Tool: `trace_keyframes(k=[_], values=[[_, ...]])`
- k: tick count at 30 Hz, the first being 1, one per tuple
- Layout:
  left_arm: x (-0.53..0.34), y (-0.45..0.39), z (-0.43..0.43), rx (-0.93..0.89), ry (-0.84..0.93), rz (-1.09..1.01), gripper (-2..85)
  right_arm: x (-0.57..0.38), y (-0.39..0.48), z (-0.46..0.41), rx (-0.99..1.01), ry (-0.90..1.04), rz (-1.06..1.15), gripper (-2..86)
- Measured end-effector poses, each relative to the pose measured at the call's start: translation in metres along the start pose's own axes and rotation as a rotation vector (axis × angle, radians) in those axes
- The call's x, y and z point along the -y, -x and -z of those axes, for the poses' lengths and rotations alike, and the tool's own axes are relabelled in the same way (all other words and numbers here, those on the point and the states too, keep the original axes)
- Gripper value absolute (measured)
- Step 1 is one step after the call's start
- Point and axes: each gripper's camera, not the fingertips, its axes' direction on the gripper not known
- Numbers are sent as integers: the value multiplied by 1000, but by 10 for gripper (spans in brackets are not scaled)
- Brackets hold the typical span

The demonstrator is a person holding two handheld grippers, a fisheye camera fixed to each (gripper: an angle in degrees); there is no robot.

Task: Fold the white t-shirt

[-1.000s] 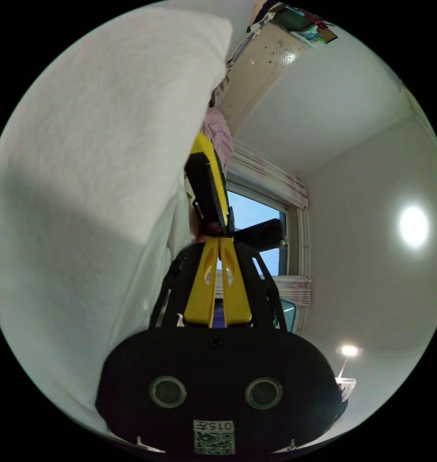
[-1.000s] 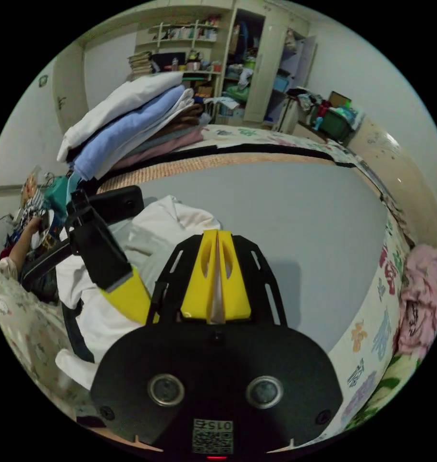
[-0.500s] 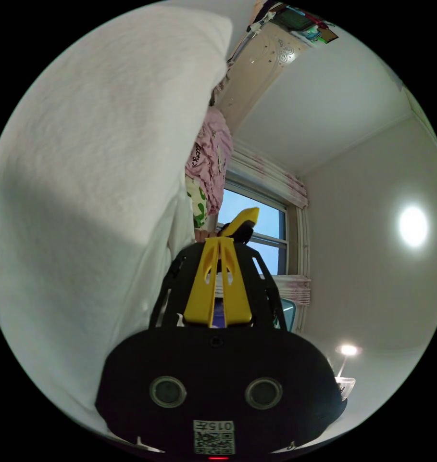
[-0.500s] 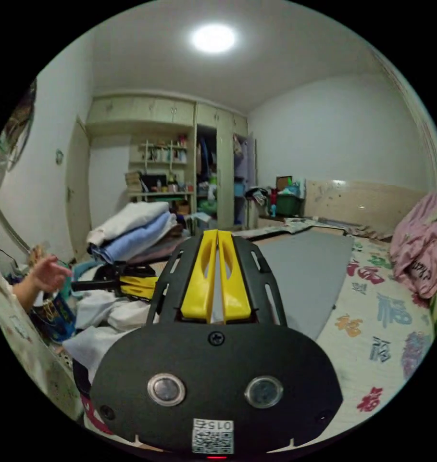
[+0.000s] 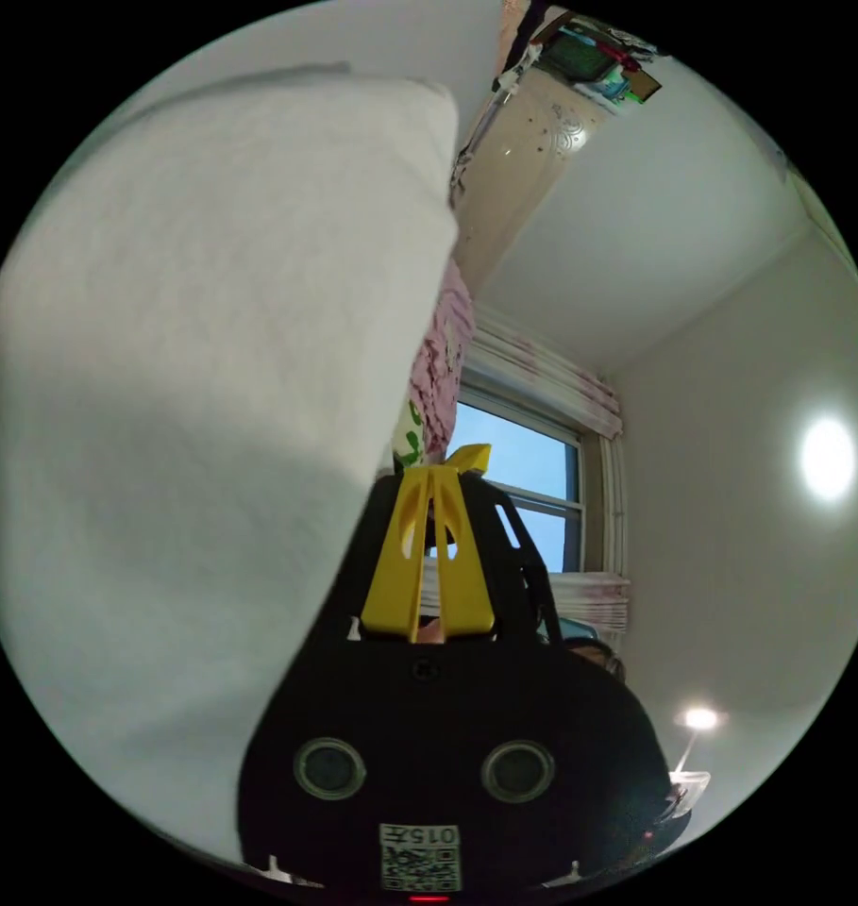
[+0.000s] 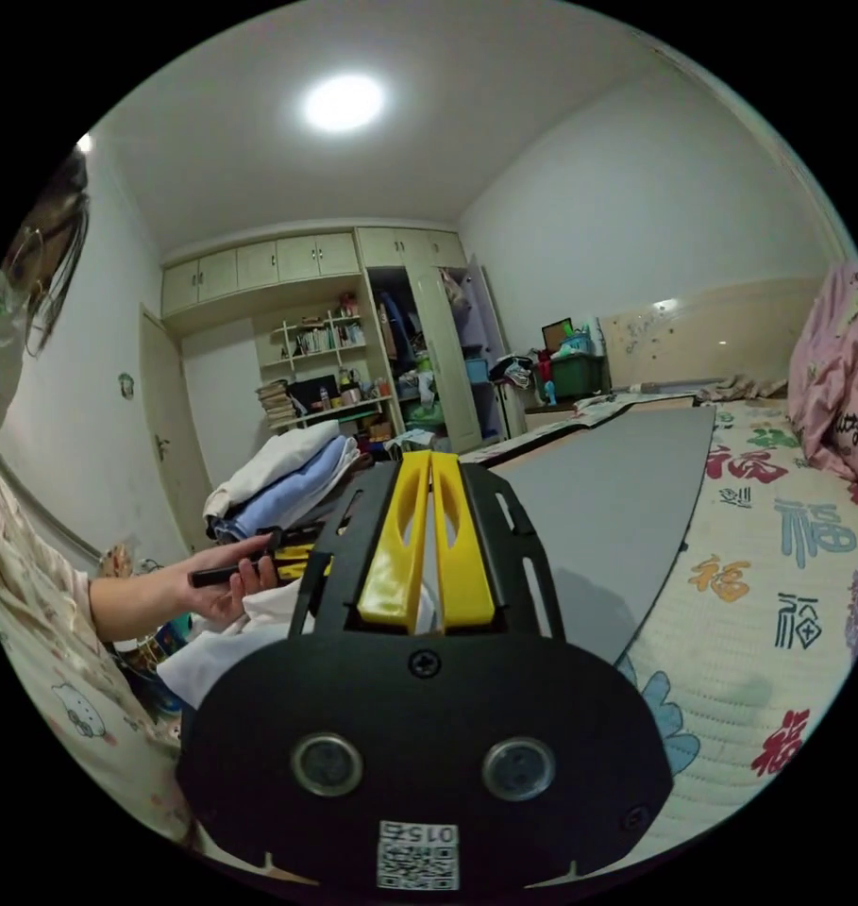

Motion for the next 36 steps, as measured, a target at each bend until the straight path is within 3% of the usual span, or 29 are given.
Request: trace_keyframes(k=[8, 13, 17, 21, 24, 27, 32, 36], values=[[41, -12, 2, 48, -123, -4, -9, 43, 62, 34, -59, 45, 160, -8], [49, -47, -5, 57, -43, -230, -9, 78, 60, 70, 30, 39, 121, -10], [-10, -158, 0, 375, -124, -672, -9, 115, 51, 106, 127, 29, 81, -10], [-100, -243, 8, 723, -342, -1062, -5, 143, 49, 127, 140, 45, 83, -8], [-126, -256, 19, 808, -478, -1270, 6, 167, 53, 144, 168, 74, 120, -2], [-116, -255, 39, 790, -579, -1271, 22, 197, 46, 161, 268, 139, 130, 27], [-68, -239, -1, 1096, -437, -1155, 55, 246, -7, 182, 530, 236, 72, 102], [-32, -218, -47, 1128, -316, -1128, 64, 269, -87, 219, 712, 106, -98, 95]])
